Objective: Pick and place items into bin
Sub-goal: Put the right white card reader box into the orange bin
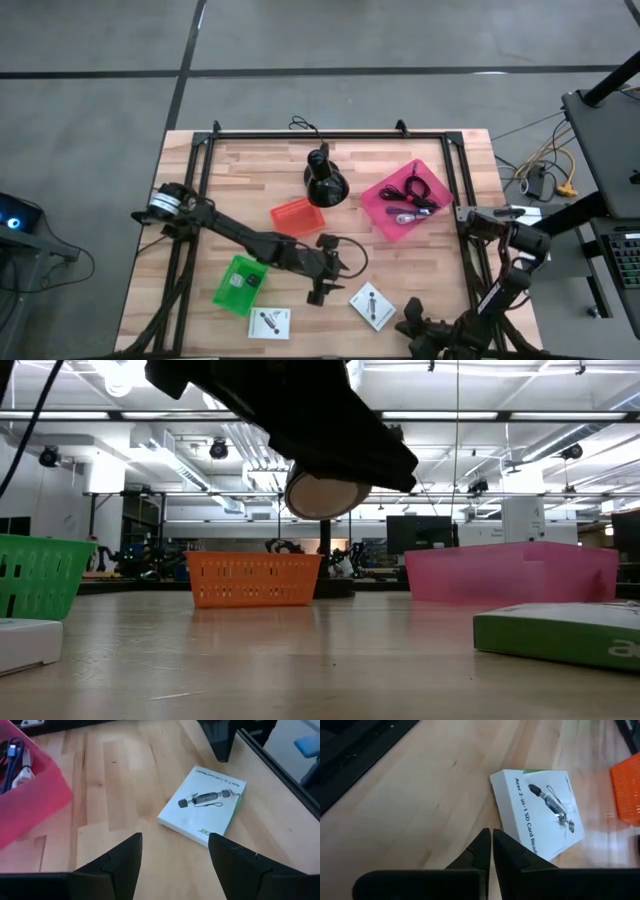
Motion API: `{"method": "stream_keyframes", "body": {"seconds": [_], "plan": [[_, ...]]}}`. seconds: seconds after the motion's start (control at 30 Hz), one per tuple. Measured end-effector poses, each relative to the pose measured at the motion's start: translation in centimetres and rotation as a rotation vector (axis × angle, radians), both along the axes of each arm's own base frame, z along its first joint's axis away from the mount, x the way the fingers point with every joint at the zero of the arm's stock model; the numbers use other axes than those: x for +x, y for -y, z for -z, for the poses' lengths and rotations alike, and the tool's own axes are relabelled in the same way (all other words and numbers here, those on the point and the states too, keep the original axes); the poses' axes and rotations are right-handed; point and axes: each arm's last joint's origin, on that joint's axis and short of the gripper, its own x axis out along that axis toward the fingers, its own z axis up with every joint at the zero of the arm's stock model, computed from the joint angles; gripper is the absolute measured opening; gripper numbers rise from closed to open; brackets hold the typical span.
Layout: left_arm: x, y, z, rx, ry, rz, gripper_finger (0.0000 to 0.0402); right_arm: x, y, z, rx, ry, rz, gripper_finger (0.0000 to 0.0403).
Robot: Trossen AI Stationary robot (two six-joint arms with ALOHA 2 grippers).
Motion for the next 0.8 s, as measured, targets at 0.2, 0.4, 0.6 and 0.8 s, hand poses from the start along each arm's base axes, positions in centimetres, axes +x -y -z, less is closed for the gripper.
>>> {"method": "stream_keyframes", "body": {"seconds": [0.2,0.4,0.6,0.8], "plan": [[0.7,-1.4,0.8,-0.041,-0.033,-0.013,0.0213,0.3,0.2,-0.1,0.007,-0.013,0.0,0.0008],[1.2,-1.9,2.1,-0.093,-0.077,0.045,0.0213,0.6,0.3,0.2,0.009,-0.028,0.004,0.0008],[1.3,-1.8,3.3,-0.116,-0.118,0.067,0.0212,0.7,0.2,0.1,0.011,-0.025,-0.005,0.0008],[2.3,-1.7,3.5,-0.402,-0.2,-0.066,0.0212,0.7,0.3,0.1,0.014,-0.022,-0.006,0.0008]]}}
